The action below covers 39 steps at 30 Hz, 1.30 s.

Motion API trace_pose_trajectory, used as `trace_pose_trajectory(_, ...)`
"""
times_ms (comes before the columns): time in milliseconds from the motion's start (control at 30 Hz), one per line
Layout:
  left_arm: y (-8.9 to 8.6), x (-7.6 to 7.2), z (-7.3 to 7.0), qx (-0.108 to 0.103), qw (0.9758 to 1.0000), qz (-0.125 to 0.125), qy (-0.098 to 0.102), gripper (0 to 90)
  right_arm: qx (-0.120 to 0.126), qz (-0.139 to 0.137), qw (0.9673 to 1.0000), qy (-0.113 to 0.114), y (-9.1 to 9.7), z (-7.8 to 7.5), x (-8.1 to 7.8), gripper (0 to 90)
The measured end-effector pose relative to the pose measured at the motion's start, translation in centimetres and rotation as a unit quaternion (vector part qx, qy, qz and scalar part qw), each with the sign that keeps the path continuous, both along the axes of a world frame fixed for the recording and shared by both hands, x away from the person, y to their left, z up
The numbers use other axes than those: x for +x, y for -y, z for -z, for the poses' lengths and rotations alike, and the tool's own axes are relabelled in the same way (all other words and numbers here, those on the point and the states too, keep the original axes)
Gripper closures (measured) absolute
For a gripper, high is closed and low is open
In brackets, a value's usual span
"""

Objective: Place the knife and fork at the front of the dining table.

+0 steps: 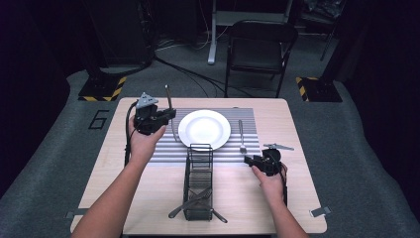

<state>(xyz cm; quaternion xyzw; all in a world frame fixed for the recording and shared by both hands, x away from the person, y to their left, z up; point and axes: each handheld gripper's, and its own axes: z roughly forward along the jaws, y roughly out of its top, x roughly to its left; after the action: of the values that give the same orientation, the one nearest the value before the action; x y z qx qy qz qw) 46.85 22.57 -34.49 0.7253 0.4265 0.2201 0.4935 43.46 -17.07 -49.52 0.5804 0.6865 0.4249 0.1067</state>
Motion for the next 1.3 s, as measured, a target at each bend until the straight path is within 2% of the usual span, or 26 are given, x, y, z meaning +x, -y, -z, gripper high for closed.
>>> trace_pose_trajectory(233, -0.8, 0.7, 2.3, 0.034, 0.9993, -0.013, 0.001, 81.8, 0.0, -0.002, 1.0, -0.002, -0.1, 0.1, 0.0, 51.5)
trace_pose_trajectory(467, -1.6, 1.2, 4.5, 0.038, 0.9989, -0.026, -0.004, 81.8, 0.0, -0.004, 1.0, 0.0, 0.0, 0.1, 0.0, 51.5)
trace_pose_trajectory(733, -2.4, 1.0, 6.4, 0.037, 0.9984, -0.04, -0.014, 81.8, 0.006, -0.004, 1.0, -0.005, 0.0, 0.2, 0.1, 51.6)
trace_pose_trajectory(1300, -3.3, 0.5, 8.4, 0.036, 0.9978, -0.047, -0.031, 81.9, 0.013, -0.005, 0.9999, -0.008, 0.0, 0.3, 0.1, 51.9)
